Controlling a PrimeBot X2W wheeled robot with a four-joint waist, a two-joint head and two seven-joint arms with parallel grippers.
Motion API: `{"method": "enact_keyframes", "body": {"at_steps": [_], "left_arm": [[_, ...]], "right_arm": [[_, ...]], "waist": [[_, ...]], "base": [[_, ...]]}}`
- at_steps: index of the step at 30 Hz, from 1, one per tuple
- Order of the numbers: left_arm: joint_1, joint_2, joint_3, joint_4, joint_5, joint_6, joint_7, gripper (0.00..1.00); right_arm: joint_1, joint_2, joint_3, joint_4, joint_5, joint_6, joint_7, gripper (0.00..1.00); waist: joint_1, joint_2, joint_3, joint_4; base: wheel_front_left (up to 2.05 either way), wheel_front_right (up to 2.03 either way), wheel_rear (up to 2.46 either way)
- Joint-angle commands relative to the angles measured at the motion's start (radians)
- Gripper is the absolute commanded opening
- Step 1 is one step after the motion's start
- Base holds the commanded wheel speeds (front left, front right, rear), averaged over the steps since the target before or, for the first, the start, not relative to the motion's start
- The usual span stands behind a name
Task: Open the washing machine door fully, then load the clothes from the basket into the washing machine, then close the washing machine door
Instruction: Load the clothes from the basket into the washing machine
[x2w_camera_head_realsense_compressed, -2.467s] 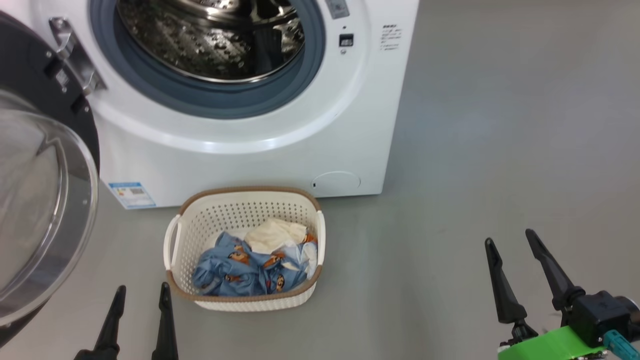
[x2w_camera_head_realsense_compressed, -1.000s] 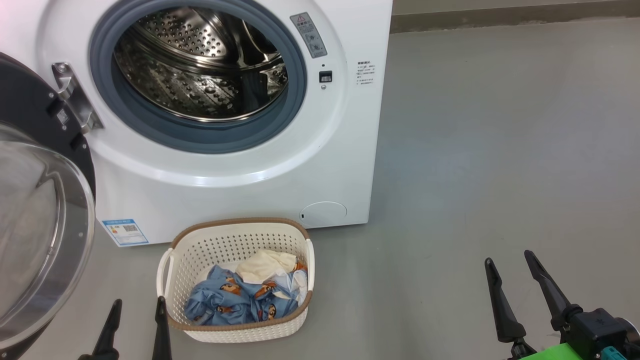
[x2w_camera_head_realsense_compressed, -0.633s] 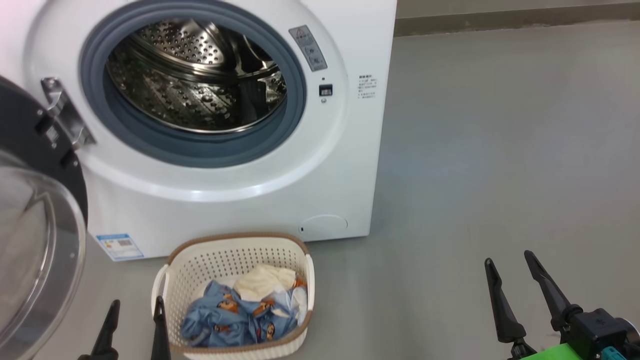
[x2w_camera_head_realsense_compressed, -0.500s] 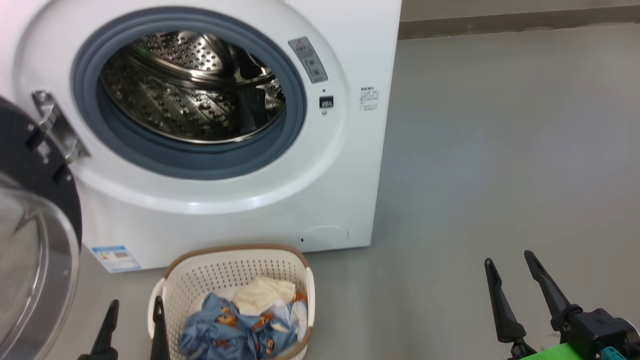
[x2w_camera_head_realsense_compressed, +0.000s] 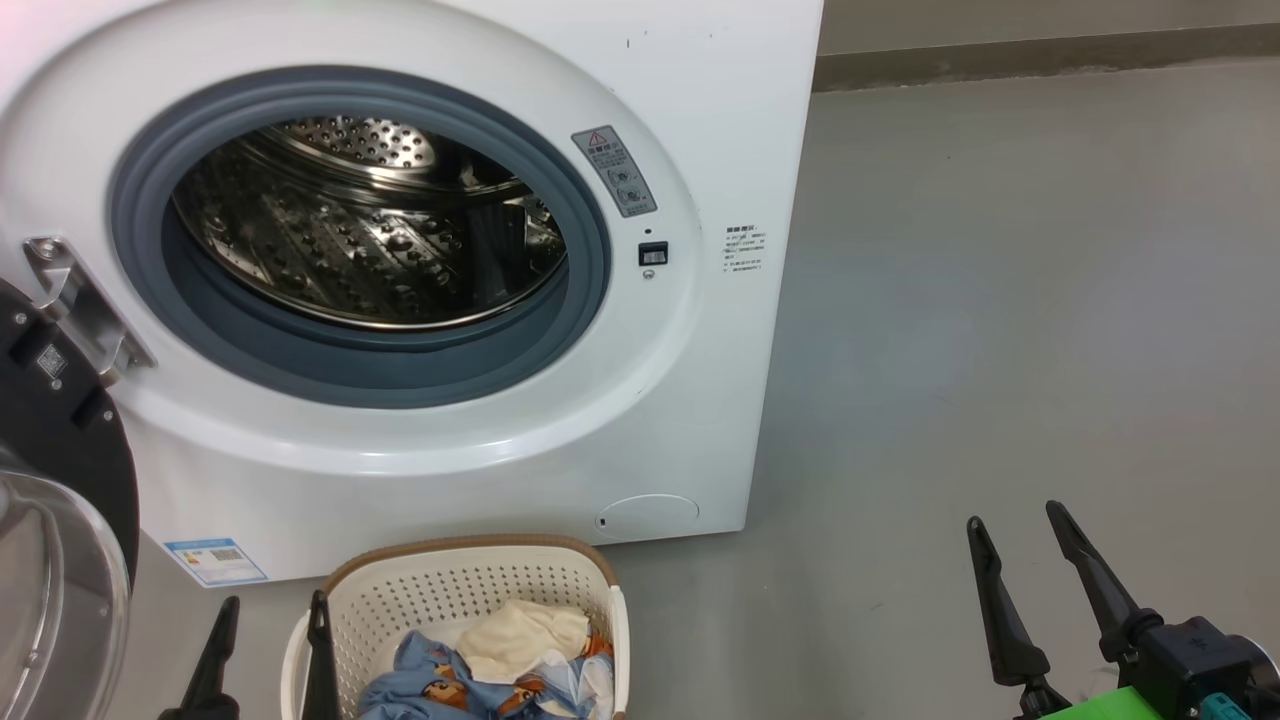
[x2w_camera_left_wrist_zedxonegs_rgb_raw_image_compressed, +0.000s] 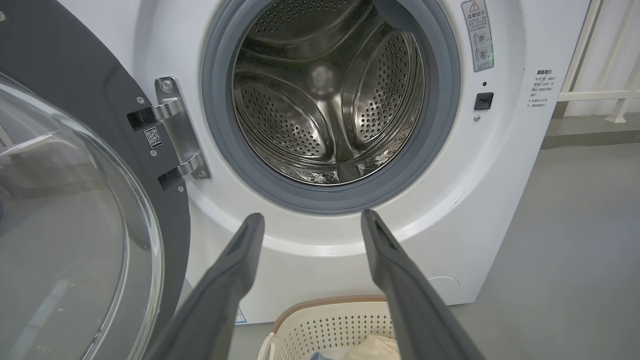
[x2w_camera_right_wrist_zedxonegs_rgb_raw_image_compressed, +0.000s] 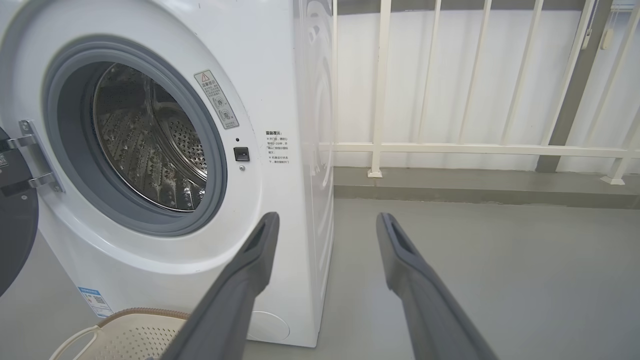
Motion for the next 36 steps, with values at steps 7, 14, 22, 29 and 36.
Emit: {"method": "enact_keyframes", "body": {"at_steps": [7, 14, 22, 29, 36], "left_arm": [[-0.04, 0.017, 0.026, -0.031, 0.001, 0.017, -0.008, 1.0], [-0.044, 0.021, 0.021, -0.03, 0.0, 0.024, -0.006, 1.0], [-0.053, 0.024, 0.003, -0.022, -0.004, 0.014, -0.003, 1.0], [-0.102, 0.018, -0.033, 0.039, -0.017, -0.02, 0.003, 1.0], [-0.271, -0.016, -0.107, 0.298, -0.05, -0.103, 0.003, 1.0]], "right_arm": [[-0.018, -0.004, 0.026, -0.021, -0.004, 0.003, -0.012, 1.0], [-0.02, -0.004, 0.029, -0.021, -0.004, 0.003, -0.012, 1.0], [-0.025, -0.004, 0.033, -0.021, -0.002, 0.003, -0.012, 1.0], [-0.039, -0.006, 0.037, -0.033, 0.0, 0.003, -0.012, 1.0], [-0.079, -0.007, 0.056, -0.055, 0.0, 0.003, -0.012, 1.0]], "waist": [[0.0, 0.0, 0.003, 0.001], [0.0, 0.0, 0.007, 0.001], [0.0, 0.0, 0.018, 0.0], [0.0, 0.0, 0.064, 0.0], [0.0, 0.0, 0.174, -0.011]], "base": [[0.0, 0.0, 0.0], [0.0, 0.0, 0.0], [0.0, 0.0, 0.0], [0.0, 0.0, 0.0], [0.0, 0.0, 0.0]]}}
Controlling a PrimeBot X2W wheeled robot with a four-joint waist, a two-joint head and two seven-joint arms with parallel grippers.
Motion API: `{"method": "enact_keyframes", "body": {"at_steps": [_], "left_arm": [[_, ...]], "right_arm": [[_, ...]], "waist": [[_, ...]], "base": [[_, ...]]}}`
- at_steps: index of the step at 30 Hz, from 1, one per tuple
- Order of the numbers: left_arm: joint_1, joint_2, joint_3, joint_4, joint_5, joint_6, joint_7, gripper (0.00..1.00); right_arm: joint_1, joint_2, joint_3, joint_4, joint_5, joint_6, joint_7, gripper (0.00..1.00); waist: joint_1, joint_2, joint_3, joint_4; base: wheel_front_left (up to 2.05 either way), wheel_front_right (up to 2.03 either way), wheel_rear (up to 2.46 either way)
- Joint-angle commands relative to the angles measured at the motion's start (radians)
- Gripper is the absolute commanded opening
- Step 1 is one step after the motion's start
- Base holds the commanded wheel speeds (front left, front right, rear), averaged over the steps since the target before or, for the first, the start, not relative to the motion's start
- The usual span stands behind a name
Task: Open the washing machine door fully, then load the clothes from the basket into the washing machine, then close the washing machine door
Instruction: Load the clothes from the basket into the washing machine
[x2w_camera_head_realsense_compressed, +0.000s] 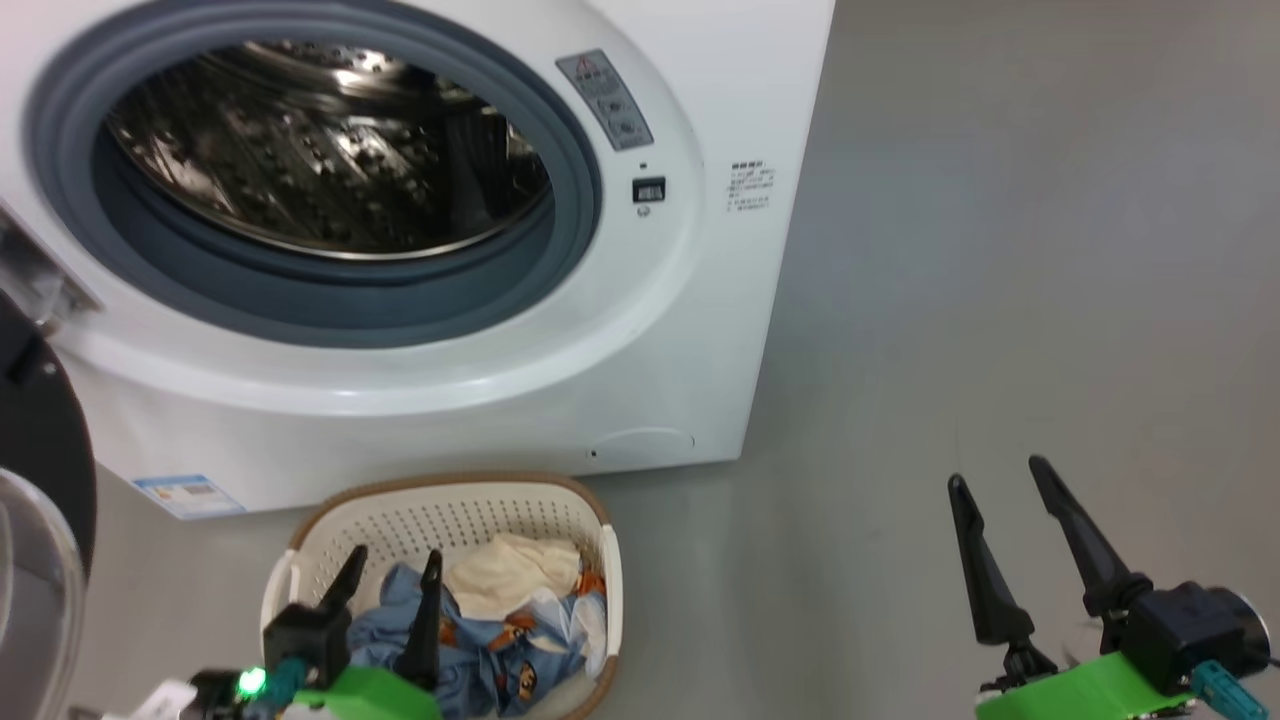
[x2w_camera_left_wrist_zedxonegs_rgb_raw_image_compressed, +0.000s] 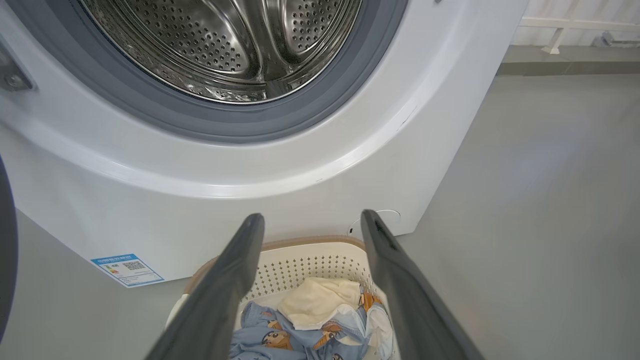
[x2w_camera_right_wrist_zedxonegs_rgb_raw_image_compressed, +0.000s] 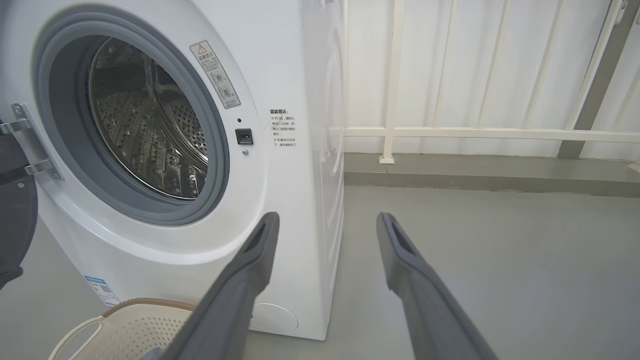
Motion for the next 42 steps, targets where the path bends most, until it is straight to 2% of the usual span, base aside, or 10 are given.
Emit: {"method": "enact_keyframes", "body": {"at_steps": [1, 11, 18, 24, 32, 42], "left_arm": [[-0.055, 0.009, 0.028, 0.005, -0.012, -0.007, -0.011, 1.0], [-0.385, -0.022, -0.053, 0.486, -0.063, -0.087, -0.02, 1.0], [-0.547, -0.023, -0.077, 0.704, -0.134, -0.104, -0.01, 1.0], [-0.629, -0.004, -0.114, 0.783, -0.201, -0.105, -0.004, 1.0], [-0.72, 0.05, -0.156, 0.812, -0.303, -0.106, 0.033, 1.0], [-0.818, 0.084, -0.187, 0.836, -0.38, -0.106, 0.036, 1.0]], "right_arm": [[-0.038, -0.007, 0.028, -0.032, 0.0, 0.003, -0.012, 1.0], [-0.157, -0.006, 0.057, -0.06, 0.01, 0.003, -0.012, 1.0], [-0.246, -0.005, 0.103, -0.072, 0.017, 0.003, -0.012, 1.0], [-0.302, -0.005, 0.107, -0.094, 0.028, 0.003, -0.012, 1.0], [-0.331, -0.004, 0.116, -0.127, 0.036, 0.003, -0.012, 1.0], [-0.346, -0.004, 0.12, -0.153, 0.045, 0.003, -0.012, 1.0]], "waist": [[0.0, 0.0, 0.067, -0.01], [0.0, 0.0, 0.292, -0.057], [0.0, 0.0, 0.449, -0.116], [0.0, 0.0, 0.563, -0.155], [0.0, 0.0, 0.7, -0.196], [0.0, 0.0, 0.804, -0.219]], "base": [[0.0, 0.0, 0.0], [0.0, 0.0, 0.0], [0.0, 0.0, 0.0], [0.0, 0.0, 0.0], [0.0, 0.0, 0.0], [0.0, 0.0, 0.0]]}}
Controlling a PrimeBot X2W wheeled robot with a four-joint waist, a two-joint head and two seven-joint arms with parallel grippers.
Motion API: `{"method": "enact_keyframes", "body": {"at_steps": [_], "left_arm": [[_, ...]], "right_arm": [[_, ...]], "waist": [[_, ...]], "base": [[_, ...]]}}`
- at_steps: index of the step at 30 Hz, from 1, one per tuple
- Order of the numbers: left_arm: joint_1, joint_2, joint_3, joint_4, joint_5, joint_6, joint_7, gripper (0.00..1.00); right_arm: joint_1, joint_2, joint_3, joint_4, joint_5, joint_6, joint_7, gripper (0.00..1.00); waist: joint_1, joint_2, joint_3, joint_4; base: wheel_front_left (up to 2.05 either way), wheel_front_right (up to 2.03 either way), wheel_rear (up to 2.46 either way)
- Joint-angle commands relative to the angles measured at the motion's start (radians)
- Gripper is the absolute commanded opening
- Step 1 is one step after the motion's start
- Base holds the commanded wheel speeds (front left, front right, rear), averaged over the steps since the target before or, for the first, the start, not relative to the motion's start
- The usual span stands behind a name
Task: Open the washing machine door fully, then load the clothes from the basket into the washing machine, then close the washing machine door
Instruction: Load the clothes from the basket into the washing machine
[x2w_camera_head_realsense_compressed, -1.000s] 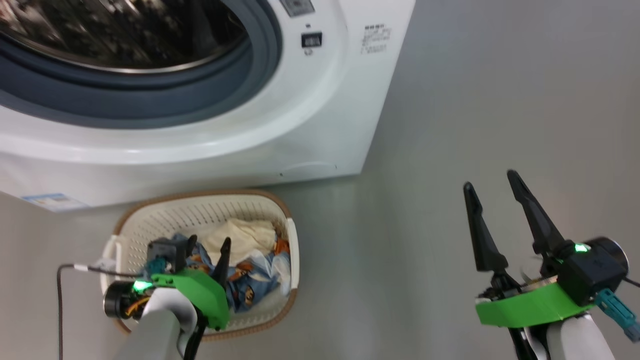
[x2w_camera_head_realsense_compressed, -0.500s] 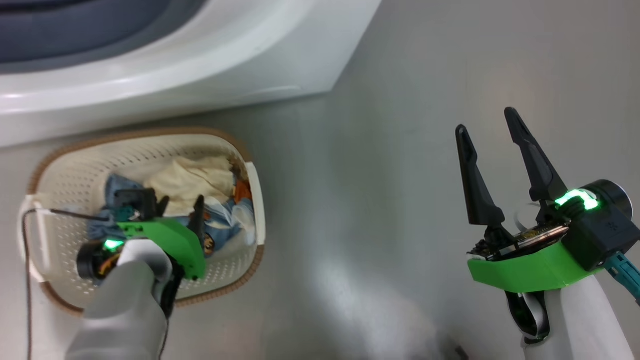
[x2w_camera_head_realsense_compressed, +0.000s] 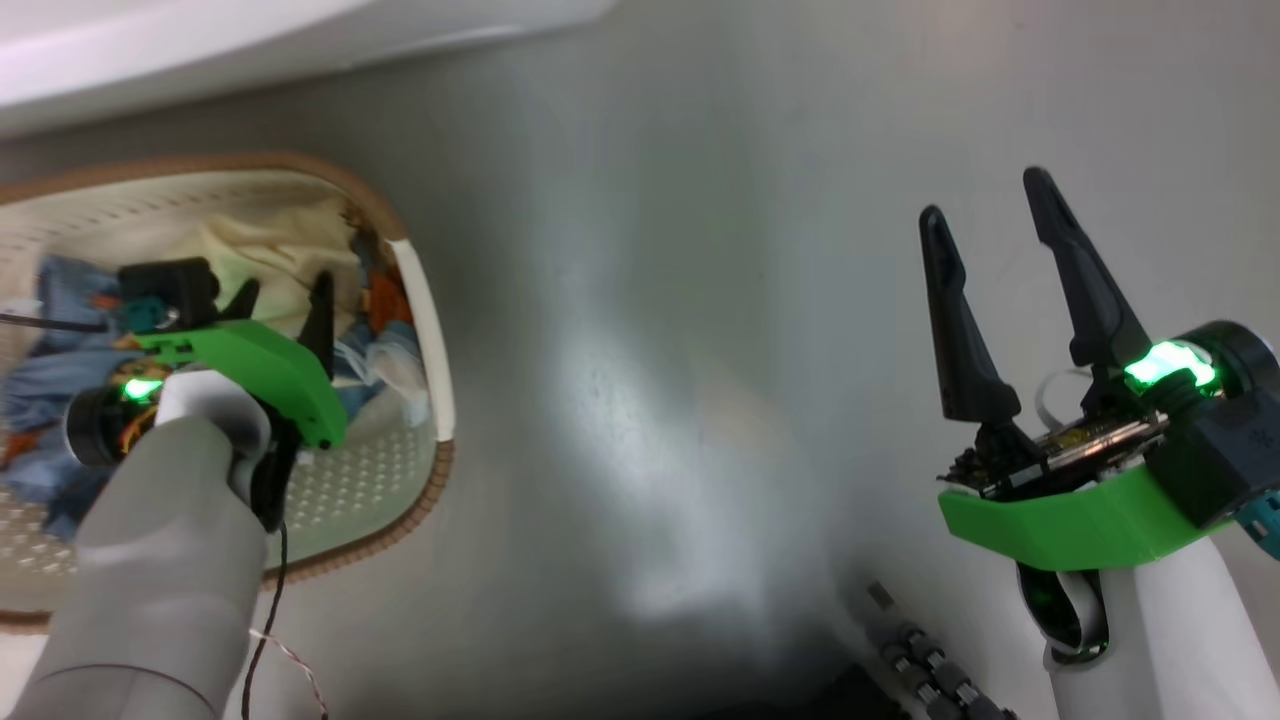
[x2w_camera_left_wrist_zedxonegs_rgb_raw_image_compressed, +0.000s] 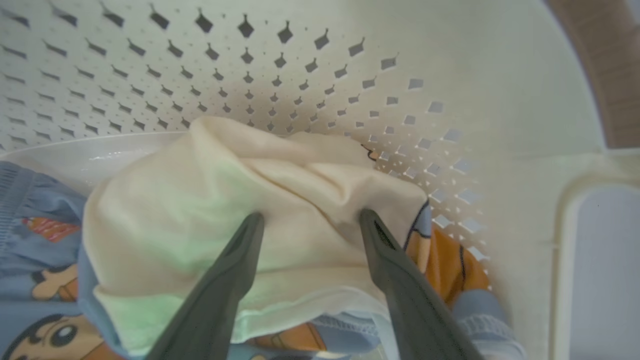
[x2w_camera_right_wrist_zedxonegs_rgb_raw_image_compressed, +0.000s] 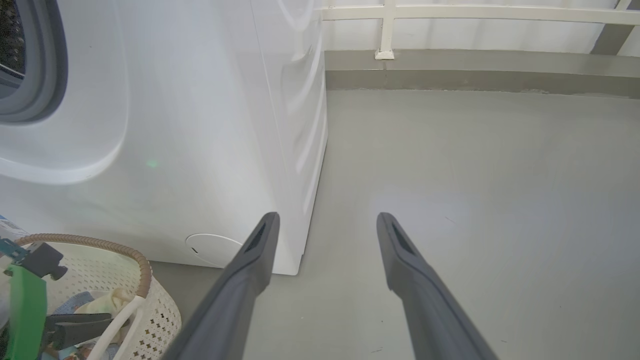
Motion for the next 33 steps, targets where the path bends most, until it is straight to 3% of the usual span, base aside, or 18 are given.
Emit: {"method": "enact_keyframes", "body": {"at_steps": [1, 9, 10, 11, 12, 13, 23, 33], "left_arm": [[0.008, 0.038, 0.011, 0.006, -0.016, -0.003, 0.001, 1.0], [-0.029, 0.062, 0.019, 0.057, -0.054, -0.003, 0.028, 1.0], [-0.031, 0.063, 0.019, 0.06, -0.055, -0.003, 0.036, 0.87], [-0.031, 0.065, 0.017, 0.062, -0.056, -0.003, 0.045, 0.5], [-0.033, 0.067, 0.016, 0.064, -0.057, -0.003, 0.048, 0.3], [-0.034, 0.069, 0.016, 0.066, -0.059, -0.003, 0.05, 0.0], [-0.018, 0.071, 0.0, 0.073, -0.058, -0.001, 0.034, 0.0], [0.047, 0.069, -0.045, 0.075, -0.029, -0.002, -0.056, 0.0]], "right_arm": [[0.007, 0.001, 0.025, -0.031, 0.01, 0.003, -0.005, 1.0], [0.013, 0.001, 0.025, -0.044, 0.01, 0.003, -0.005, 1.0], [0.014, 0.001, 0.025, -0.044, 0.01, 0.003, -0.005, 1.0], [0.014, 0.001, 0.025, -0.045, 0.009, 0.003, -0.005, 1.0], [0.015, 0.001, 0.025, -0.045, 0.009, 0.003, -0.005, 1.0], [0.015, 0.001, 0.025, -0.046, 0.009, 0.003, -0.005, 1.0], [0.006, 0.001, 0.026, -0.037, 0.007, 0.003, -0.005, 1.0], [0.005, 0.001, 0.028, -0.009, 0.0, 0.003, -0.005, 1.0]], "waist": [[0.0, -0.0001, 0.063, -0.039], [0.0, -0.0001, 0.084, -0.05], [0.0, -0.0001, 0.084, -0.051], [0.0, -0.0001, 0.085, -0.051], [0.0, -0.0001, 0.086, -0.052], [0.0, -0.0001, 0.087, -0.052], [0.0, -0.0001, 0.057, -0.036], [0.0, -0.0001, -0.04, 0.001]], "base": [[0.0, 0.0, 0.0], [0.0, 0.0, 0.0], [0.0, 0.0, 0.0], [0.0, 0.0, 0.0], [0.0, 0.0, 0.0], [0.0, 0.0, 0.0], [0.0, 0.0, 0.0], [0.0, 0.0, 0.0]]}}
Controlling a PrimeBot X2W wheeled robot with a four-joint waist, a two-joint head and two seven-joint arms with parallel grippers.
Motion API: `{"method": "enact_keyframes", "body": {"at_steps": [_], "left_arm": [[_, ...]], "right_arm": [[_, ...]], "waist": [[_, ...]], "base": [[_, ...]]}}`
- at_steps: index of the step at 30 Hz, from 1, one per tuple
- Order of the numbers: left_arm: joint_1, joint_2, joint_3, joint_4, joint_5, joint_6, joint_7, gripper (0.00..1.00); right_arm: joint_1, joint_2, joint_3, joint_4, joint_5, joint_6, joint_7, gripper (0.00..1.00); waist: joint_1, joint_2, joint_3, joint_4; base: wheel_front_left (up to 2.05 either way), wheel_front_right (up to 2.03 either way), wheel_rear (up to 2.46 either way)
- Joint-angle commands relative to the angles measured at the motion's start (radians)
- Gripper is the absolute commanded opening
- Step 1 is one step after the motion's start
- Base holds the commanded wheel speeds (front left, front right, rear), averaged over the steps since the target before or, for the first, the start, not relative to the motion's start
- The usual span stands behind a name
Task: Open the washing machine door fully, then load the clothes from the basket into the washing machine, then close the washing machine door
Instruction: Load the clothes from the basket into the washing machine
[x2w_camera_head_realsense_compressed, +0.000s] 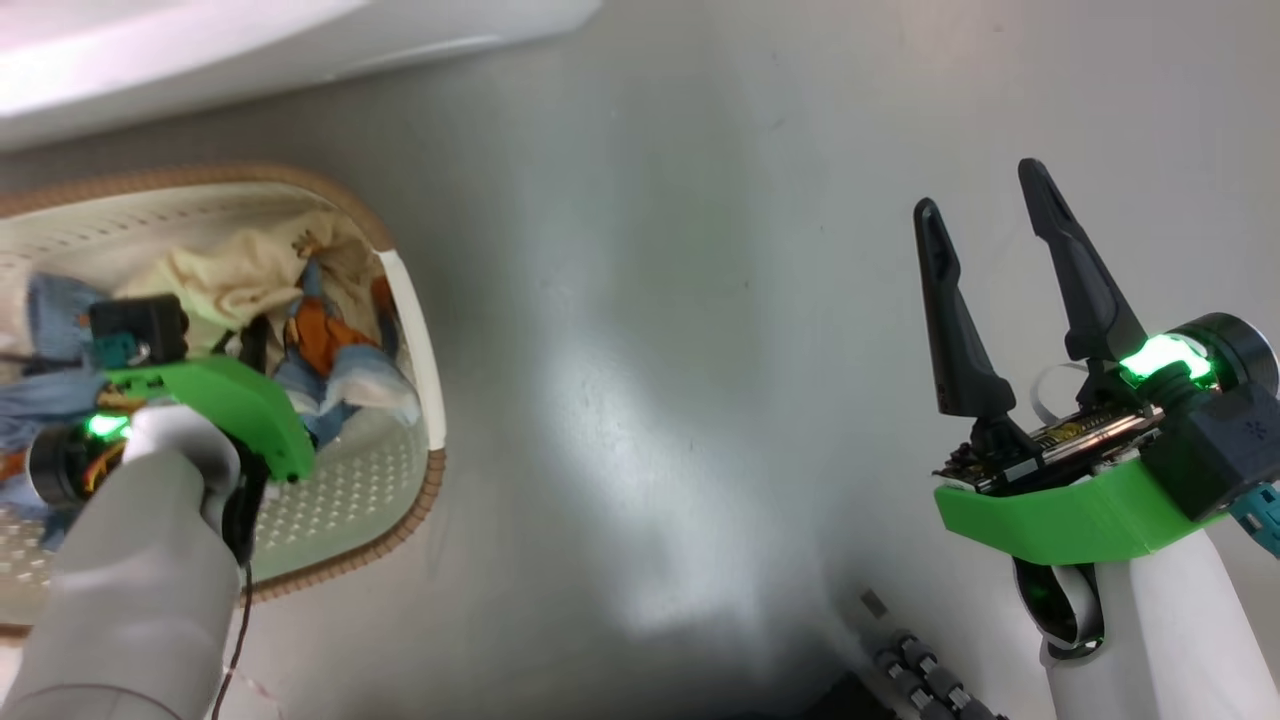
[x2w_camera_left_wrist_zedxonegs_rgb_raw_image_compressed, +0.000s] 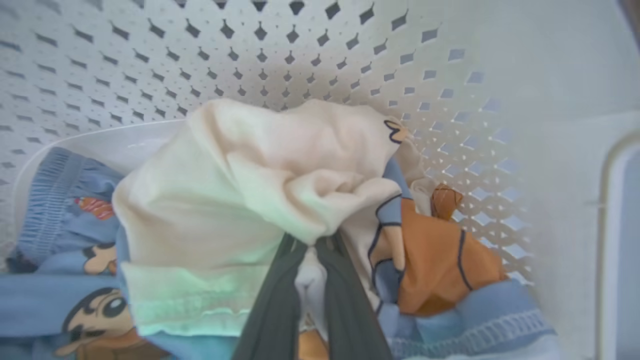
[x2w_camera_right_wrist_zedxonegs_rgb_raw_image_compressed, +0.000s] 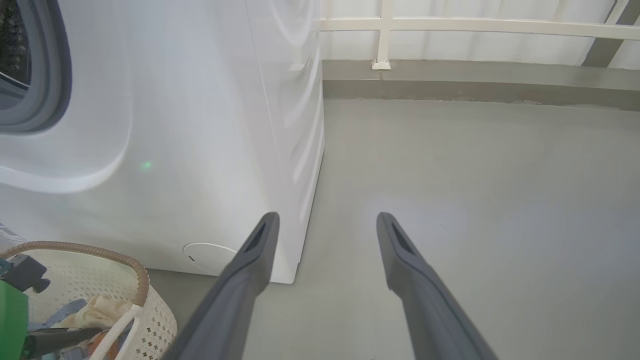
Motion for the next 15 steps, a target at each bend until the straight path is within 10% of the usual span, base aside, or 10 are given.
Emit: {"method": "enact_keyframes", "body": {"at_steps": [1, 15], "left_arm": [[0.051, 0.031, 0.01, -0.002, 0.008, -0.002, -0.025, 0.0], [0.2, 0.051, 0.06, -0.223, 0.05, 0.038, -0.07, 0.0]], "right_arm": [[0.023, 0.001, 0.022, -0.013, -0.002, 0.003, -0.005, 1.0], [0.078, -0.017, 0.008, 0.033, -0.03, 0.003, -0.005, 1.0]], "waist": [[0.0, 0.0, -0.047, 0.023], [0.0, 0.0, -0.246, 0.102]], "base": [[0.0, 0.0, 0.0], [0.0, 0.0, 0.0]]}}
